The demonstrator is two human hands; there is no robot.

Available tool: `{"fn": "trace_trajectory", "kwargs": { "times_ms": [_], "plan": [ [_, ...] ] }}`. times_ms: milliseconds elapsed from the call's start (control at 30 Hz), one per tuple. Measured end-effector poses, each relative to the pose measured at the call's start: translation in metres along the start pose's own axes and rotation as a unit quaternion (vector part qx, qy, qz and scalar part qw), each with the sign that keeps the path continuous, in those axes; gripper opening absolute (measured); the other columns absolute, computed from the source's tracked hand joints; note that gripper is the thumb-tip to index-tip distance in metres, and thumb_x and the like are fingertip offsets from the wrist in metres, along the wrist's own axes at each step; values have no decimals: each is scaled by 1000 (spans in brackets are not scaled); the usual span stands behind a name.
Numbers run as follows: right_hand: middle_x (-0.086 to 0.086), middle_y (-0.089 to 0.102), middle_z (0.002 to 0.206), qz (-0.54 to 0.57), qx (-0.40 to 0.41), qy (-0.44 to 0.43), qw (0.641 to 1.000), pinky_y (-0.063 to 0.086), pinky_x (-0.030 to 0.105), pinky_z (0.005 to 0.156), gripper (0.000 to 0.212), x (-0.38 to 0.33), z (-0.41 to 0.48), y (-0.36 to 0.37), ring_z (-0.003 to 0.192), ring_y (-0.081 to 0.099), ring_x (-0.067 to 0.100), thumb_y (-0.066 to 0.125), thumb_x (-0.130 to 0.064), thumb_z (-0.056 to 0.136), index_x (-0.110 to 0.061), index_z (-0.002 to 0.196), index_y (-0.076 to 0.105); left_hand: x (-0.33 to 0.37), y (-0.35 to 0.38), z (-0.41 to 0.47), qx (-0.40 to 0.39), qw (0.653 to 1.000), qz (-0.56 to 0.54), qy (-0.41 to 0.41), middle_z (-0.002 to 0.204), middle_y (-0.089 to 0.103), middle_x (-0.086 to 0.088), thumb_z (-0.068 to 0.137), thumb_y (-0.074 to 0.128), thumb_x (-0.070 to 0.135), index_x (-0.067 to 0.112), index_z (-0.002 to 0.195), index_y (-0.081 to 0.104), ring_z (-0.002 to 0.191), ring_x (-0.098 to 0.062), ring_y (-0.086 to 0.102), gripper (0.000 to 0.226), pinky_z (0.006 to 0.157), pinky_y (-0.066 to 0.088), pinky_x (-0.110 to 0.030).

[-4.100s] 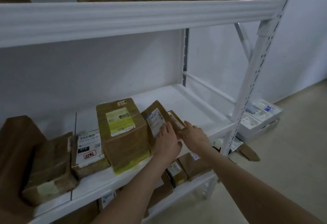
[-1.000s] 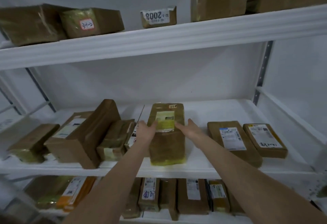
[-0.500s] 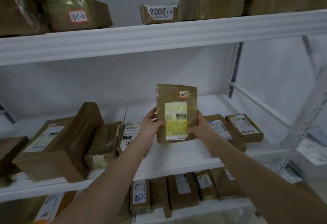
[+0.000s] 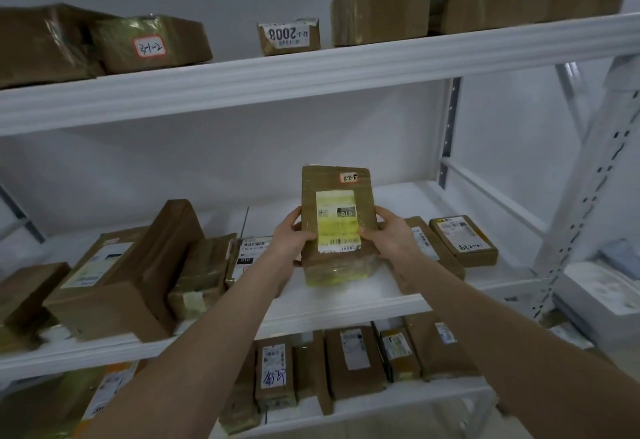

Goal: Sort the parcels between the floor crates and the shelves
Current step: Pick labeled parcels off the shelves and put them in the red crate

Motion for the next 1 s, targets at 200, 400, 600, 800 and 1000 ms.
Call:
{"fn": "trace_trajectory", "kwargs": {
  "times_ms": [200,400,600,800,1000],
  "plan": [
    [5,65,120,-84,16,15,996,51,43,92,44,10,5,-9,102,62,22,64,-25,88,-18,130,54,-19,22,-2,-45,998,-14,-35,117,64,3,90,53,-1,33,118,54,103,-22,61,45,79,50,-44],
    [9,49,139,-215,-9,-11,976,41,35,101,45,14,5,-16,121,50,26,58,-32,92,-20,136,52,-26,52,11,-38,998,-35,-43,122,61,-2,99,47,13,18,128,53,107,-20,56,30,90,46,-46],
    [9,31,150,-341,-16,-30,940,26,52,112,46,15,-4,-30,138,25,35,48,-46,93,-23,133,49,-19,77,18,-68,997,-22,-33,127,58,-1,102,40,18,22,129,50,112,-20,53,29,100,43,-48],
    [13,22,154,-400,17,-79,913,18,50,114,52,-3,-9,-27,144,10,35,41,-46,97,-24,144,37,-17,79,3,-70,996,50,10,138,49,0,103,38,27,25,142,39,115,-16,47,39,91,38,-36],
    [12,28,149,-377,43,-227,897,28,43,108,55,-36,-20,49,137,24,32,47,-41,95,-23,144,33,-44,3,-12,15,926,359,118,150,37,-11,97,52,23,7,145,34,136,-26,38,54,110,29,-32]
  ]
}}
Point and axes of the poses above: each hand's wrist, its own z-axis towards the middle knuckle, its own y-axis out of the palm, x = y × z, the point moved 2 cm from there along z, towards the middle knuckle
